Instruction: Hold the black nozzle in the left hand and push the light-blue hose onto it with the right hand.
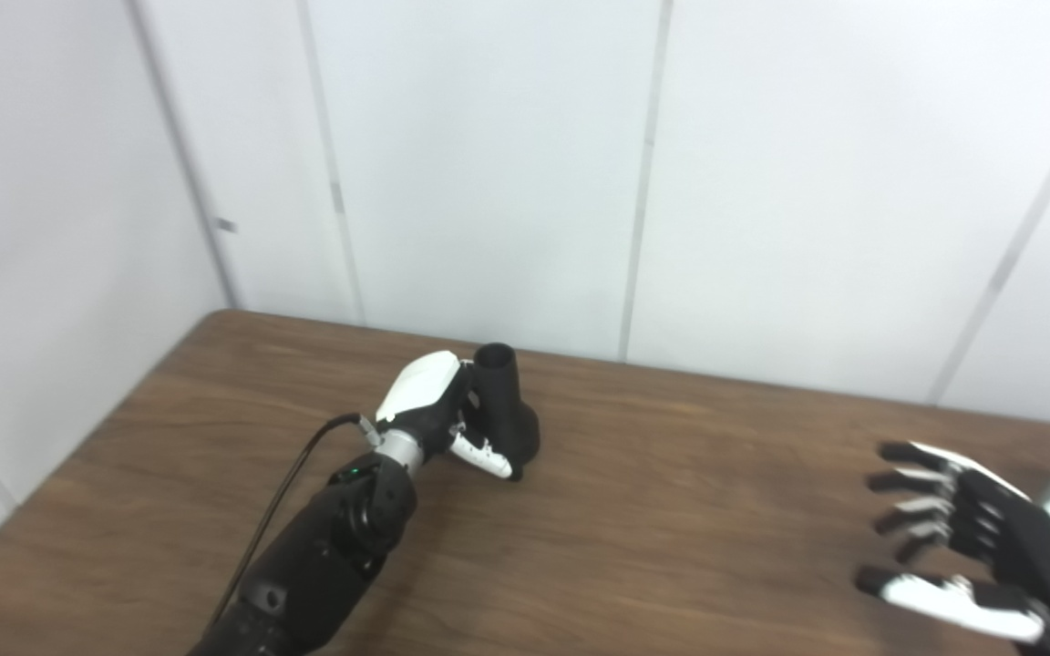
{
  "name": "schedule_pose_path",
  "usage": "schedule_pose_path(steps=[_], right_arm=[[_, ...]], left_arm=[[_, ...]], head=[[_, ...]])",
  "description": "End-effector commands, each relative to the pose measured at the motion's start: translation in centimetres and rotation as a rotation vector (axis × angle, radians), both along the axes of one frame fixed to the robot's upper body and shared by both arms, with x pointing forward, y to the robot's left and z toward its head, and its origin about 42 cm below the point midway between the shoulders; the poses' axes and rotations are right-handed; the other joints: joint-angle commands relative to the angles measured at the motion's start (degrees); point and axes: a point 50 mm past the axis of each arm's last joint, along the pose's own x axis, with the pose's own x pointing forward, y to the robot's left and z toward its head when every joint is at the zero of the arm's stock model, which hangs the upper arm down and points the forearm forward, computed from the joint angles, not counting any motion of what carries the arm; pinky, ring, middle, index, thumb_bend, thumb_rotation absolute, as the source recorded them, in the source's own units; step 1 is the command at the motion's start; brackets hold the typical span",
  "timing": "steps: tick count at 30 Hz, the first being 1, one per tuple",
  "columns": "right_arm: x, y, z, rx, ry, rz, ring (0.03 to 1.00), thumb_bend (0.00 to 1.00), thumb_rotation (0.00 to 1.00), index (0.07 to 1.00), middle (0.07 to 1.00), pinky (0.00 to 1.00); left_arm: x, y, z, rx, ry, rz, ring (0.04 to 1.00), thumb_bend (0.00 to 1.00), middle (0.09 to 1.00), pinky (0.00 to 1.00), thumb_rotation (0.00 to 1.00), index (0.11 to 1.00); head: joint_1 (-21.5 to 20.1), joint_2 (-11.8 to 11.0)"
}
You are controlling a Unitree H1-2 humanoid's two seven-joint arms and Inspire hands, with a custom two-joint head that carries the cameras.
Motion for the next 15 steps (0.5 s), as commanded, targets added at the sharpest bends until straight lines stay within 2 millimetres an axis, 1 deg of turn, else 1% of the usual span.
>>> schedule_pose_path(steps=[1,2,5,6,7,9,11,15], right_arm=[[0.0,1.1,2.2,0.001,-0.060,-0.011,0.558,0.62,0.00,0.732,0.672,0.44],[-0.1,1.3,2.4,0.000,-0.053,-0.022,0.562,0.62,0.00,0.728,0.668,0.46],[-0.2,1.6,2.6,0.004,-0.053,-0.025,0.564,0.63,0.02,0.723,0.665,0.46],[-0.1,1.7,2.6,-0.004,-0.060,-0.019,0.564,0.63,0.02,0.723,0.665,0.46],[0.0,1.9,2.7,-0.008,-0.067,-0.014,0.559,0.63,0.02,0.722,0.664,0.45],[0.1,2.0,2.7,-0.004,-0.074,-0.010,0.549,0.62,0.03,0.721,0.663,0.43],[0.2,2.1,2.6,0.008,-0.078,-0.007,0.544,0.62,0.02,0.720,0.661,0.41],[0.2,2.4,2.6,0.027,-0.085,-0.010,0.535,0.61,0.01,0.719,0.658,0.40]], left_arm=[[-1.3,-4.7,-3.0,0.011,0.104,-0.167,0.511,0.53,0.494,0.53,0.00,0.478],[-1.3,-5.4,-3.2,0.016,0.101,-0.189,0.514,0.53,0.495,0.51,0.00,0.479],[-1.4,-6.9,-3.5,0.014,0.092,-0.229,0.506,0.53,0.481,0.48,0.00,0.487],[-1.6,-7.9,-3.6,0.007,0.086,-0.251,0.505,0.53,0.479,0.48,0.00,0.488],[-1.7,-8.9,-3.7,0.003,0.081,-0.270,0.511,0.53,0.479,0.49,0.00,0.488],[-1.7,-10.1,-3.7,0.001,0.075,-0.293,0.514,0.53,0.480,0.50,0.00,0.487],[-1.7,-10.7,-3.8,0.004,0.072,-0.305,0.511,0.53,0.486,0.49,0.00,0.483],[-1.7,-12.1,-4.2,0.009,0.076,-0.334,0.493,0.53,0.475,0.48,0.00,0.487]], head=[[-0.01,0.03],[-1.22,0.15],[-2.18,0.30],[-3.18,0.48],[-3.83,0.66],[-4.52,0.81],[-5.22,0.92],[-7.25,1.07]])
